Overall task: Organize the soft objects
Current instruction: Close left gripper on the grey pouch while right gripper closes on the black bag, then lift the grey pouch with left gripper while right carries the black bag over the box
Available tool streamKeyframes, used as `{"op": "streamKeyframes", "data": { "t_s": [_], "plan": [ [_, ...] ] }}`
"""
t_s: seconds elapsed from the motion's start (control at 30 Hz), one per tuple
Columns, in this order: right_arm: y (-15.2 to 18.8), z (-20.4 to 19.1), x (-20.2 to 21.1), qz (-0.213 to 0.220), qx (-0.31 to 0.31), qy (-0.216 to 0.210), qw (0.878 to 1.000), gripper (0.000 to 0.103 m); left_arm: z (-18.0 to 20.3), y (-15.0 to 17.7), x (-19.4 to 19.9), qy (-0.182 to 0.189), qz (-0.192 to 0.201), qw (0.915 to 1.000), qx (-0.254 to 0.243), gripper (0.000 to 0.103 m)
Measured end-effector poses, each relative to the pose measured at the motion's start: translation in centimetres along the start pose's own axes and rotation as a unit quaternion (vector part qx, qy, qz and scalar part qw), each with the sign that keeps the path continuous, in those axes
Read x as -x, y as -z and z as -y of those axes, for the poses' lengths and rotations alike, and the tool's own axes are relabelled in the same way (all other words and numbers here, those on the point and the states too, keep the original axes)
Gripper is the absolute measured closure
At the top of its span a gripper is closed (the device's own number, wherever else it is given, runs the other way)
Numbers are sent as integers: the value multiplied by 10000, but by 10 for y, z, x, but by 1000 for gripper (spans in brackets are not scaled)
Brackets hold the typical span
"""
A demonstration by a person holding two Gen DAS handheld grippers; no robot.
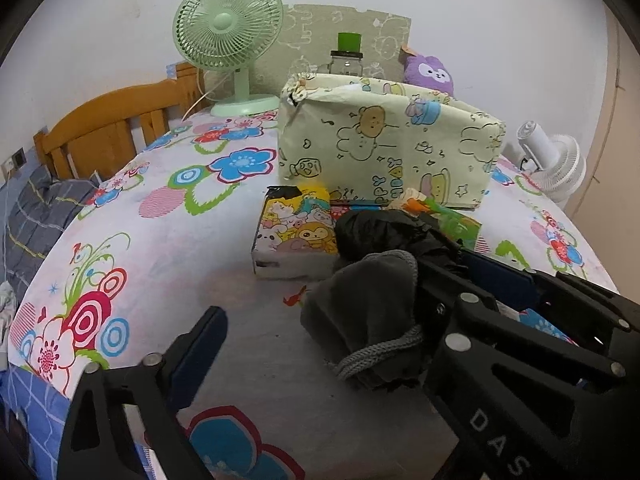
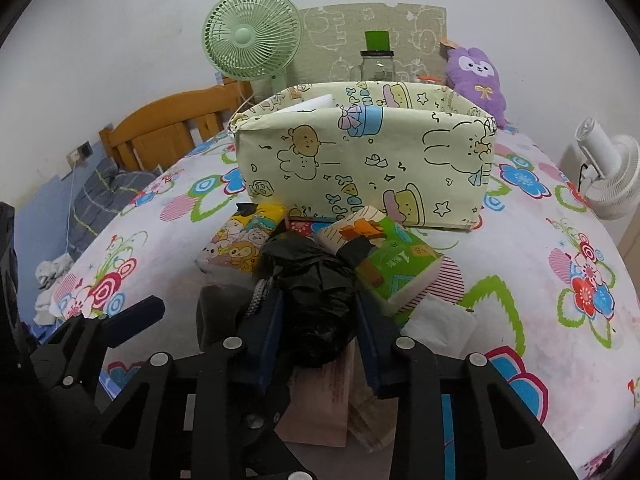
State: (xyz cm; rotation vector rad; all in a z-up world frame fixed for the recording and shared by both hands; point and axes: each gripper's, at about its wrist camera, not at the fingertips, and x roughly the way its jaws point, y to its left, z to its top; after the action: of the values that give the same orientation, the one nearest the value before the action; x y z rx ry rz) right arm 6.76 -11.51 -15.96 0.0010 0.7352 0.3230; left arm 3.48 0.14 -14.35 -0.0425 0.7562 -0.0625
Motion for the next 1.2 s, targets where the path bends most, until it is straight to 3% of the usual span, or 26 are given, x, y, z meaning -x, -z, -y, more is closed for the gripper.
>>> {"op": "streamKeyframes", "data": {
  "t_s": [0.13,0.2,0.4,1.2],
  "plan": [
    [-1,1,4,36,-49,35,10000,71,1,0,3,250,-37,9997,21,27],
    [-1,1,5,46,-66,57,10000,73,2,0,3,423,-81,9991,56,44],
    [0,1,9,68,-94,91,9999,74,4,1,9,569,-48,9984,40,54],
    [-22,12,45,554,-292,408,9972,75,19,-26,35,515,255,9983,-63,60]
  ]
}}
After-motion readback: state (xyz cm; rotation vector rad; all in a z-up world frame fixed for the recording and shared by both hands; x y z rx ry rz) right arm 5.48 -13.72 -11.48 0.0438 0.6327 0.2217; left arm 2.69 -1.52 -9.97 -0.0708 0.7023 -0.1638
